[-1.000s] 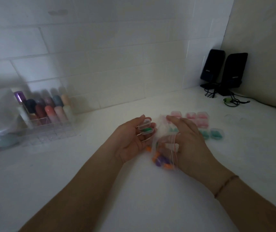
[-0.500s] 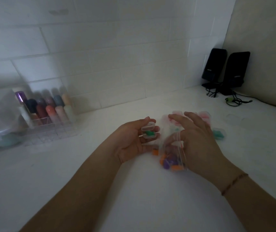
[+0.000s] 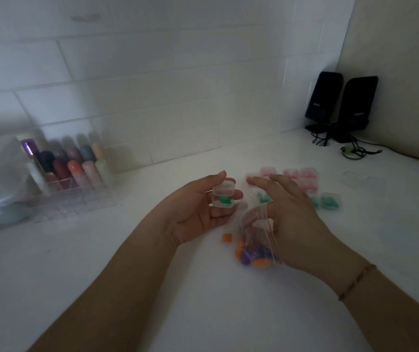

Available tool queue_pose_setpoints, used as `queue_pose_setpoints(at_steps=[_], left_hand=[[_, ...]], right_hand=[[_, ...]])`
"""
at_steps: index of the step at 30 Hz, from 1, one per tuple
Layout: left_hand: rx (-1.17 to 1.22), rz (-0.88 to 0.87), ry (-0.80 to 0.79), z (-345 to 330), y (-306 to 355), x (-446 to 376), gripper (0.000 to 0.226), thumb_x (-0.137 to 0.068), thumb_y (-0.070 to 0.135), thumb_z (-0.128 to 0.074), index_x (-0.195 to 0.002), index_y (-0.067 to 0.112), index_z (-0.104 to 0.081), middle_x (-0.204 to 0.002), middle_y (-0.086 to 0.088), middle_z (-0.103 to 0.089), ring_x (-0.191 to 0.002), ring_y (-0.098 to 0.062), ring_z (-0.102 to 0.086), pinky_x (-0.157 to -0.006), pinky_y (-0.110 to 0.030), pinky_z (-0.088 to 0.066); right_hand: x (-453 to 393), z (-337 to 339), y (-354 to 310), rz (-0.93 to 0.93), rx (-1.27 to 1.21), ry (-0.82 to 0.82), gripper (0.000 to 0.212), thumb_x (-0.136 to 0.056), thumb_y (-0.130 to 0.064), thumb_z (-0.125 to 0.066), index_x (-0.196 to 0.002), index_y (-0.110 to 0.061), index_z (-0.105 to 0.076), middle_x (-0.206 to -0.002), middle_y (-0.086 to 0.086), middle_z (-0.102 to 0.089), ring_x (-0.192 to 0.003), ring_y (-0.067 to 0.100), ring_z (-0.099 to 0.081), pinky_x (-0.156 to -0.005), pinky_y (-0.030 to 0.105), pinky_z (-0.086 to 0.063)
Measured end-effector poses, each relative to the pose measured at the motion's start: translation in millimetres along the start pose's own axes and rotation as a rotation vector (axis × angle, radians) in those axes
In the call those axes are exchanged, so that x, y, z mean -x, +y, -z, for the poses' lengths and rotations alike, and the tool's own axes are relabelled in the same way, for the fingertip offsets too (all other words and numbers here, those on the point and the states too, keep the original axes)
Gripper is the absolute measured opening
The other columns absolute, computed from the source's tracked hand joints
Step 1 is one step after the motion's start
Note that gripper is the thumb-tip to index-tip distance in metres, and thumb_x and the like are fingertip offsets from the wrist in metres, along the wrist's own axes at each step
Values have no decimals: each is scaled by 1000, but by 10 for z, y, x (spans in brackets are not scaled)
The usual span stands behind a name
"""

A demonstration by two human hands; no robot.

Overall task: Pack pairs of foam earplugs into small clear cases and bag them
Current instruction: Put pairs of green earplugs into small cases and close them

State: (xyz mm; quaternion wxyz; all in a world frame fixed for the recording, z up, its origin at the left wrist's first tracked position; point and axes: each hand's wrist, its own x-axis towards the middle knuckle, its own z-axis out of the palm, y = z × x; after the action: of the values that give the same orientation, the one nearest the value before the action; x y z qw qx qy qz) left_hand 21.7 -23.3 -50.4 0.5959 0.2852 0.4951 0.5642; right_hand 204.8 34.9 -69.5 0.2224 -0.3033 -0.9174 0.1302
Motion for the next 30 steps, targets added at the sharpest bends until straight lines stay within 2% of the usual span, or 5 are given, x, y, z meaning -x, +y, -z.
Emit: queue_pose_setpoints(at_steps=[4,12,17,22,30], left_hand=[[27,-15,35,12,-15,-28,29,-90,30,-60,-110,8,-60,-88,-13,-70,-81,-22,-68,-92,-36,-50],[56,-13,87,65,1,-48,23,-88,27,-61,-100,7,-62,-86,-13,-71,-83,-25,-68,-86,-33,-51],[-48,-44,122,90,45,-30,25,-92,33,-57,-105,13,-66,-104,-8,-74,-88,-23,-68,-86,-35,-50],[-117,-269,261,32,86,6,29,-97,34,-50,-115,16,-64,-107,-2,-73,-100,-25,-66,-87,-38,-48],[84,-251,-113,-253,-25,126,41,-94,37,-45,-120,10,-61,-98,-9,-66,-71,-21,-60,-58,-29,-50]], right_hand=[[16,36,2,2,14,19,27,-72,-60,-65,-82,-38,-75,-149,-13,-38,-141,23,-23,-111,52,-25],[114,483,19,-98,-38,-89,18,-72,-42,-76,-62,-50,-62,-142,-28,-35,-139,10,-19,-117,42,-17],[213,881,144,-179,-175,-171,10,-62,-43,-79,-66,-47,-71,-115,-41,-48,-103,-16,-45,-95,21,-30],[188,871,94,-174,-291,197,11,-71,-29,-77,-64,-35,-71,-94,-30,-69,-50,-2,-57,-58,11,-45],[131,575,-211,112,-222,407,11,-78,-24,-73,-75,-29,-65,-89,-18,-70,-75,4,-58,-63,11,-42]])
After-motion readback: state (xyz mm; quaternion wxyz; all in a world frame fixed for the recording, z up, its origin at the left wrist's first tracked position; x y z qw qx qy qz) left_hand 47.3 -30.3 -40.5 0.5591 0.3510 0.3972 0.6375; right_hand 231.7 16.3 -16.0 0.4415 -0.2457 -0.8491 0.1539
